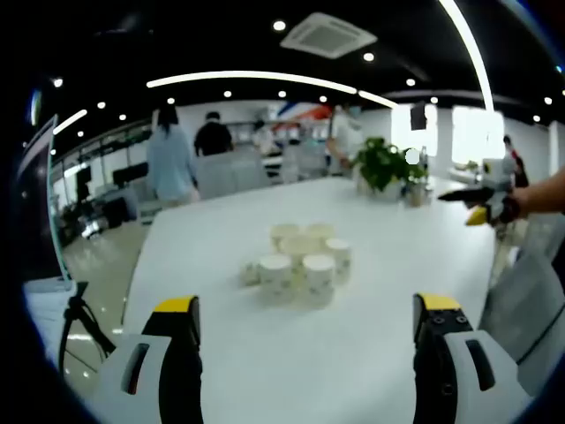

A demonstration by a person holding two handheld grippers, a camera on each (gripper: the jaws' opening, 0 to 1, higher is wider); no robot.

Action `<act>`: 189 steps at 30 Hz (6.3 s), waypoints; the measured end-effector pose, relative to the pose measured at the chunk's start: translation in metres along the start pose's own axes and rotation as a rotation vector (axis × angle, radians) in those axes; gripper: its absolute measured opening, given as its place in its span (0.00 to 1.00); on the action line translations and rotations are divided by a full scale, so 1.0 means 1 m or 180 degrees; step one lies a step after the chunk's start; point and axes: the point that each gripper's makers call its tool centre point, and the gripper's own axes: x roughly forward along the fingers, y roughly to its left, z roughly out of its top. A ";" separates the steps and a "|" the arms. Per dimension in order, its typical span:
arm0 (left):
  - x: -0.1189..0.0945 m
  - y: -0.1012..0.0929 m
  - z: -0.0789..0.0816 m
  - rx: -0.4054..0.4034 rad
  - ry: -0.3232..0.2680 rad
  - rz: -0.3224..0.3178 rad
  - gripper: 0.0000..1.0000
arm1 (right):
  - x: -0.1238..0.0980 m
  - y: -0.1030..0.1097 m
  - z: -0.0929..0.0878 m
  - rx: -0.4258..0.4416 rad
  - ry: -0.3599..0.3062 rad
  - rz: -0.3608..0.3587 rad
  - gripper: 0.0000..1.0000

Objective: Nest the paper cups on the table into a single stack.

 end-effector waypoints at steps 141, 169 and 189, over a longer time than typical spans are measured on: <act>-0.015 0.033 -0.034 0.0024 0.0160 -0.0010 0.98 | 0.233 0.026 -0.023 -0.0131 0.0293 0.0402 0.65; -0.014 0.034 -0.036 -0.0024 0.0193 0.0002 0.98 | 0.248 0.033 -0.042 -0.0005 0.0381 0.0471 0.38; -0.014 0.033 -0.034 -0.0029 0.0185 0.0002 0.98 | 0.241 0.036 -0.035 -0.0041 0.0347 0.0458 0.37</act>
